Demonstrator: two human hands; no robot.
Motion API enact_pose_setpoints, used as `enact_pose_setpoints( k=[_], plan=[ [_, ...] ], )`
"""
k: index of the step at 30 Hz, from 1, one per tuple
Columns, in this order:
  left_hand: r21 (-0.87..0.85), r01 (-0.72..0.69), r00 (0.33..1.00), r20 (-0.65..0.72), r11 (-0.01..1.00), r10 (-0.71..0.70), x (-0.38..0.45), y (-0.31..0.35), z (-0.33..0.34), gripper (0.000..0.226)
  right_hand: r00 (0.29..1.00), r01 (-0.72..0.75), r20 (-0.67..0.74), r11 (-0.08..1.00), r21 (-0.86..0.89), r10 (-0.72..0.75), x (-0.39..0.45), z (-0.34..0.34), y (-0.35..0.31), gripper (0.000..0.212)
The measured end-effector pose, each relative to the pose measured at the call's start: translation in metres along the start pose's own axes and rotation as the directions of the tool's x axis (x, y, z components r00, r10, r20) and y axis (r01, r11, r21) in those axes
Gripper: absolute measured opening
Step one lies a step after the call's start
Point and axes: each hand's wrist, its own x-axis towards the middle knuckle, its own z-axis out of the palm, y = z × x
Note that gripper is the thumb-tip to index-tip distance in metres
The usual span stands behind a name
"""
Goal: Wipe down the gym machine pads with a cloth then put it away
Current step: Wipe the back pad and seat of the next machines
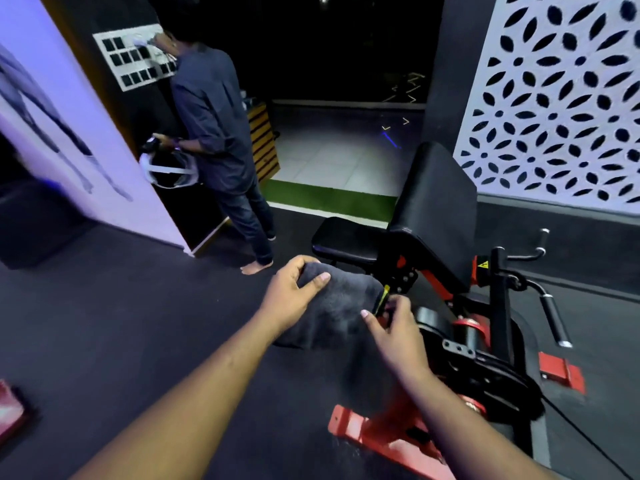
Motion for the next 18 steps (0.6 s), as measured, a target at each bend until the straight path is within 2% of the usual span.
enact_pose_setpoints(
  k=[3,6,8,10,13,15,18],
  plan=[
    [-0.051,-0.02,0.997,0.071,0.998,0.024,0.058,-0.007,0.001,0.013,1.0,0.026,-0.013,0.997,0.068,-0.025,0.037,0.018,-0.021,0.08],
    [-0.088,-0.031,0.984,0.169,0.996,0.046,0.115,-0.014,0.01,0.014,0.998,0.022,-0.064,0.998,0.056,-0.019,0.08,0.023,-0.037,0.086],
    [-0.134,-0.03,0.959,0.276,0.991,0.066,0.161,-0.022,0.023,0.016,0.997,-0.022,-0.079,1.0,0.014,0.023,0.115,0.026,-0.039,0.073],
    [-0.199,-0.022,0.933,0.348,0.98,0.091,0.193,-0.026,0.037,0.017,0.993,-0.085,-0.078,0.996,-0.004,0.084,0.139,0.025,-0.036,0.05],
    [-0.283,0.002,0.898,0.423,0.959,0.123,0.241,-0.033,0.063,0.017,0.974,-0.119,-0.193,0.993,0.016,0.119,0.173,0.027,-0.023,0.021],
    [-0.331,0.065,0.858,0.5,0.941,0.117,0.28,-0.042,0.082,0.014,0.925,-0.132,-0.354,0.99,0.042,0.139,0.195,0.025,-0.019,0.012],
    [-0.393,0.139,0.795,0.592,0.909,0.134,0.33,-0.045,0.105,0.014,0.781,-0.139,-0.613,0.99,0.014,0.118,0.222,0.011,-0.03,0.013]
  ],
)
